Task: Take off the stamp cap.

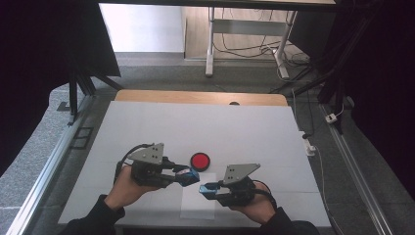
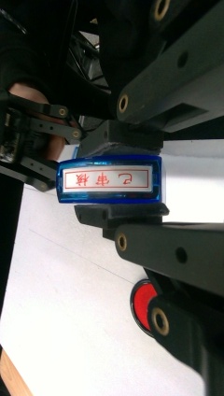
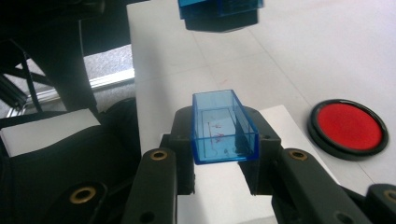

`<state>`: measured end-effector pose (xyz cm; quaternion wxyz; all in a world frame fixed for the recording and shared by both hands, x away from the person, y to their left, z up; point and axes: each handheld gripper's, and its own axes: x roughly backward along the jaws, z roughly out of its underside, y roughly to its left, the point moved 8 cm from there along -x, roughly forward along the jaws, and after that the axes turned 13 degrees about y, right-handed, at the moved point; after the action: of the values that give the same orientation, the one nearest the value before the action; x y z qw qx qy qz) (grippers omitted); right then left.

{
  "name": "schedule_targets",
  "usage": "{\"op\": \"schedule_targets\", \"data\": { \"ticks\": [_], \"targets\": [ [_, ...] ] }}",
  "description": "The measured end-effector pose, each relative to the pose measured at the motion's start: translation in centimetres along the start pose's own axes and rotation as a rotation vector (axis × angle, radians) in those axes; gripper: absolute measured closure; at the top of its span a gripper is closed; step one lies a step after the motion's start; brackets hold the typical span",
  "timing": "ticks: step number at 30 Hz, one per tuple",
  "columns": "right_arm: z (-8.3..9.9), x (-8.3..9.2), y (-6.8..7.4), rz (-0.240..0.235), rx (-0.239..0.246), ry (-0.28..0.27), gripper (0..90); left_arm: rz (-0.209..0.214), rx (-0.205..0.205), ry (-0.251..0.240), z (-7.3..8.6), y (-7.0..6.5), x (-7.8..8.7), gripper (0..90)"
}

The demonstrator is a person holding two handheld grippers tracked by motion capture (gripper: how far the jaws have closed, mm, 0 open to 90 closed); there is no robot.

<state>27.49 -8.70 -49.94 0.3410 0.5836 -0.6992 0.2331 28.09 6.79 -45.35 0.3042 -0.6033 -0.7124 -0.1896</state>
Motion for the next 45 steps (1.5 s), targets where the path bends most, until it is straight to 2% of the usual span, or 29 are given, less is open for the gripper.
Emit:
{"op": "schedule_targets", "data": {
  "ticks": [6,15,19,24,30,45],
  "targets": [
    [0.5,0.9,-0.4,0.014,-0.048,-0.007,68.9,-0.017,0.01,0.017,0.2,0.3,-0.3,70.0],
    [1.2,2.3,-0.5,0.075,-0.059,-0.027,68.9,-0.019,0.021,0.023,0.3,0.3,-0.4,70.0],
    [1.6,3.3,-0.6,0.099,-0.095,-0.053,68.7,-0.023,0.021,0.027,0.3,0.3,-0.4,70.0],
    [2.4,4.3,-1.1,0.13,-0.146,-0.058,68.8,-0.029,0.025,0.024,0.3,0.3,-0.4,70.0],
    [4.0,5.6,-1.6,0.185,-0.2,-0.041,68.8,-0.028,0.039,0.026,0.3,0.4,-0.3,70.0],
    [8.5,8.7,-2.8,0.281,-0.319,-0.03,68.8,-0.037,0.074,0.037,0.3,0.5,-0.2,70.0]
  ]
}}
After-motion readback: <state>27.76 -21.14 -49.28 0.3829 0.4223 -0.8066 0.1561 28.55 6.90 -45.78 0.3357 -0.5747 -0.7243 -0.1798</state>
